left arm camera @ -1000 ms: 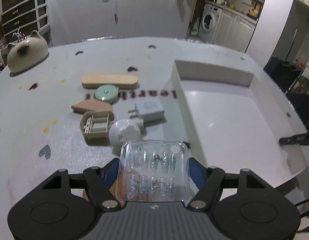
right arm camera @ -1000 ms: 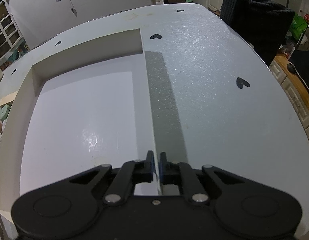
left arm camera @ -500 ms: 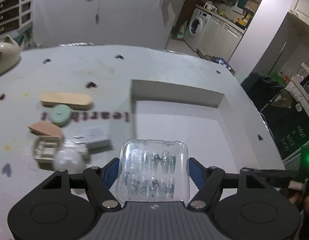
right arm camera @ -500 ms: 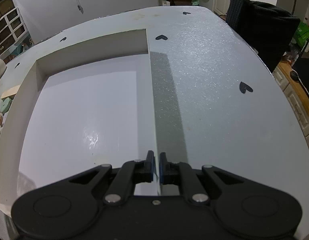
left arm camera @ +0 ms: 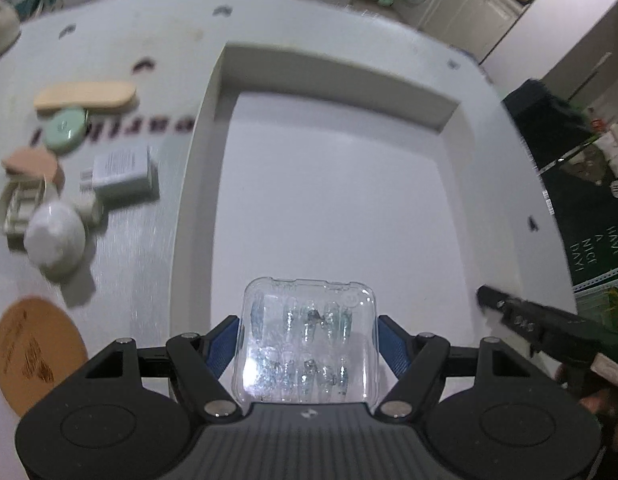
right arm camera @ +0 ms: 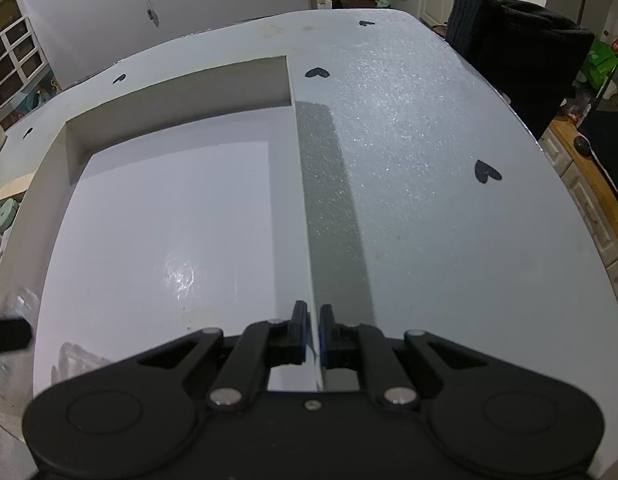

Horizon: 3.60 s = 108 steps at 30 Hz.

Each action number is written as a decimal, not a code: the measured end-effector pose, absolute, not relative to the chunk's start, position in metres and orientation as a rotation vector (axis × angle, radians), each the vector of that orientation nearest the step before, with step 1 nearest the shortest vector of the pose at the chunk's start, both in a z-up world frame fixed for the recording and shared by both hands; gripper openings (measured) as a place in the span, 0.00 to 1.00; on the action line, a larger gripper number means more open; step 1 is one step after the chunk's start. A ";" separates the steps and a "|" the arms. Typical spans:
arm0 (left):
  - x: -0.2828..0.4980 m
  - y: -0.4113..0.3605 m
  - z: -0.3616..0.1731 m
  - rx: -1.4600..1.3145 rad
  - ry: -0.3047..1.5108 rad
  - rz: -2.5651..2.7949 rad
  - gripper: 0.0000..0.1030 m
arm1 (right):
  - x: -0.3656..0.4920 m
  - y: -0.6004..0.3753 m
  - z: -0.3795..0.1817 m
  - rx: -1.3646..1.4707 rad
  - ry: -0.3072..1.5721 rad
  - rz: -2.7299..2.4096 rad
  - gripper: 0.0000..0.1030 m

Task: Organize rigid objects
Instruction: 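Carry the blister pack with the left tool into the white tray and release, then move the left tool back and close on the round cork coaster, then carry the cork coaster with the left tool into the tray and release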

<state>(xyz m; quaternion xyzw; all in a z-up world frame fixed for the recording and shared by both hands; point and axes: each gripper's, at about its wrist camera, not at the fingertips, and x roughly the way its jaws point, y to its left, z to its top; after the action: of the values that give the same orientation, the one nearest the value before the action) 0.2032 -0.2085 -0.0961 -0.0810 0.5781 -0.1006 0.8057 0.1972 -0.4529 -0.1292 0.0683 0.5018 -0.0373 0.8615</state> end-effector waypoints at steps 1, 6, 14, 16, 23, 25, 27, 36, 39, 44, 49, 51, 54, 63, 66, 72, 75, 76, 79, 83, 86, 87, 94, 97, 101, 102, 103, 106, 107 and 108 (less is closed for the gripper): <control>0.204 -0.207 -0.100 -0.181 1.255 -0.207 0.71 | 0.197 -0.452 -0.129 0.140 1.052 -0.079 0.07; 0.208 -0.206 -0.112 -0.199 1.313 -0.176 0.71 | 0.197 -0.450 -0.129 0.132 1.052 -0.083 0.08; 0.211 -0.212 -0.117 -0.167 1.342 -0.163 0.72 | 0.198 -0.449 -0.128 0.125 1.056 -0.080 0.08; 0.211 -0.213 -0.117 -0.164 1.344 -0.162 0.72 | 0.197 -0.449 -0.128 0.125 1.055 -0.080 0.08; 0.211 -0.214 -0.118 -0.158 1.352 -0.166 0.89 | 0.197 -0.449 -0.128 0.121 1.055 -0.077 0.09; 0.211 -0.215 -0.117 -0.157 1.352 -0.178 0.91 | 0.197 -0.449 -0.128 0.120 1.055 -0.077 0.09; 0.209 -0.215 -0.115 -0.158 1.347 -0.192 0.95 | 0.197 -0.449 -0.128 0.121 1.054 -0.077 0.09; 0.196 -0.211 -0.088 -0.155 1.239 -0.245 1.00 | 0.197 -0.449 -0.128 0.118 1.054 -0.077 0.09; 0.191 -0.204 -0.070 -0.160 1.165 -0.256 1.00 | 0.197 -0.448 -0.128 0.117 1.054 -0.077 0.09; 0.184 -0.187 -0.044 -0.141 1.034 -0.218 1.00 | 0.197 -0.448 -0.128 0.114 1.053 -0.077 0.09; 0.178 -0.158 -0.031 -0.131 0.939 -0.151 1.00 | 0.197 -0.448 -0.127 0.113 1.052 -0.077 0.09; 0.176 -0.144 -0.030 -0.138 0.917 -0.113 1.00 | 0.197 -0.448 -0.127 0.112 1.052 -0.077 0.09; 0.173 -0.120 -0.036 -0.143 0.907 -0.044 1.00 | 0.197 -0.448 -0.127 0.110 1.051 -0.078 0.09; 0.164 -0.061 -0.081 -0.109 0.971 0.121 1.00 | 0.196 -0.446 -0.127 0.094 1.046 -0.083 0.09; 0.157 -0.054 -0.101 -0.060 1.015 0.114 1.00 | 0.196 -0.445 -0.127 0.094 1.046 -0.083 0.10; 0.145 -0.053 -0.134 -0.022 1.108 0.040 1.00 | 0.196 -0.445 -0.127 0.091 1.043 -0.089 0.10; 0.138 -0.060 -0.136 0.028 1.079 0.015 1.00 | 0.196 -0.445 -0.127 0.090 1.043 -0.092 0.10; 0.137 -0.060 -0.136 0.027 1.074 0.008 1.00 | 0.196 -0.444 -0.127 0.090 1.043 -0.094 0.10; 0.137 -0.060 -0.137 0.032 1.053 0.005 1.00 | 0.196 -0.444 -0.127 0.091 1.042 -0.097 0.10; 0.140 -0.058 -0.137 0.039 1.015 -0.006 1.00 | 0.195 -0.443 -0.127 0.092 1.041 -0.102 0.10; 0.148 -0.059 -0.137 0.041 1.009 -0.010 1.00 | 0.195 -0.443 -0.128 0.095 1.042 -0.103 0.10; 0.152 -0.058 -0.139 0.042 1.008 -0.013 1.00 | 0.195 -0.443 -0.128 0.096 1.041 -0.104 0.10; 0.156 -0.056 -0.139 0.054 1.029 -0.040 1.00 | 0.195 -0.444 -0.128 0.099 1.040 -0.107 0.10; 0.154 -0.056 -0.138 0.056 1.024 -0.048 0.96 | 0.195 -0.444 -0.128 0.099 1.040 -0.106 0.10; 0.149 -0.055 -0.137 0.050 1.023 -0.049 0.96 | 0.195 -0.444 -0.128 0.099 1.040 -0.106 0.10; 0.148 -0.055 -0.136 0.038 1.022 -0.046 0.96 | 0.195 -0.444 -0.128 0.099 1.040 -0.106 0.10; 0.147 -0.054 -0.135 0.020 1.020 -0.043 0.96 | 0.195 -0.444 -0.128 0.099 1.041 -0.105 0.10; 0.145 -0.053 -0.128 -0.020 0.995 -0.033 0.96 | 0.195 -0.443 -0.128 0.096 1.040 -0.103 0.10; 0.144 -0.054 -0.124 -0.024 0.984 -0.033 0.96 | 0.196 -0.443 -0.128 0.094 1.041 -0.103 0.10; 0.145 -0.055 -0.118 -0.028 0.970 -0.035 0.96 | 0.196 -0.443 -0.128 0.093 1.041 -0.103 0.10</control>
<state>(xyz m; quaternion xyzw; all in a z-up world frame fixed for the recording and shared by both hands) 0.1448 -0.0548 -0.1182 -0.0136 0.4663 -0.0169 0.8844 0.1957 -0.4429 -0.1283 0.0446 0.4968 -0.0490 0.8653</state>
